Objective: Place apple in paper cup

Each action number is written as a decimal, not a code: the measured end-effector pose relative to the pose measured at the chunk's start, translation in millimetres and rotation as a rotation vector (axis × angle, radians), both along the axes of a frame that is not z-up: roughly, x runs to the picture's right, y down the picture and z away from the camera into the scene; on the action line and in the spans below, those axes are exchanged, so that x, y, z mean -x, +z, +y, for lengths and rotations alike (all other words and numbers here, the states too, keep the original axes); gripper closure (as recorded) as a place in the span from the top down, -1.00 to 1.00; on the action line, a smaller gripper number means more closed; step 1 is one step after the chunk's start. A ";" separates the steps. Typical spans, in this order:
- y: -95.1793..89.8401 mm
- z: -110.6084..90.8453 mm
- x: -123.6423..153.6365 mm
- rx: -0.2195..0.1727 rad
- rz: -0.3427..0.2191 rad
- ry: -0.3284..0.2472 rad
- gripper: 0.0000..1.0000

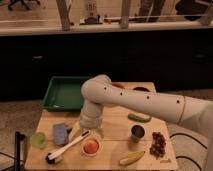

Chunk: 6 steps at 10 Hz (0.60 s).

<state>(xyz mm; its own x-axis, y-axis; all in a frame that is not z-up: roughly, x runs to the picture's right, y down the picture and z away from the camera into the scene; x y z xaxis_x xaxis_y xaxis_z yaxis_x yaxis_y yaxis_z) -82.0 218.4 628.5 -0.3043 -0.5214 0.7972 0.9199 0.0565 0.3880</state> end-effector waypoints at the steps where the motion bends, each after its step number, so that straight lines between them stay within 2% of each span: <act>1: 0.2 -1.3 -0.8 -0.002 0.000 0.002 0.60; 6: 2.1 -4.7 -5.7 -0.024 0.001 0.004 0.60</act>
<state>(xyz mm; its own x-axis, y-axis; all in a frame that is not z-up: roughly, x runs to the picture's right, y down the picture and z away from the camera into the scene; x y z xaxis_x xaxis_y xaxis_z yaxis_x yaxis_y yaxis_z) -76.3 213.7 630.5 -0.3011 -0.5418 0.7847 0.9201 0.0511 0.3883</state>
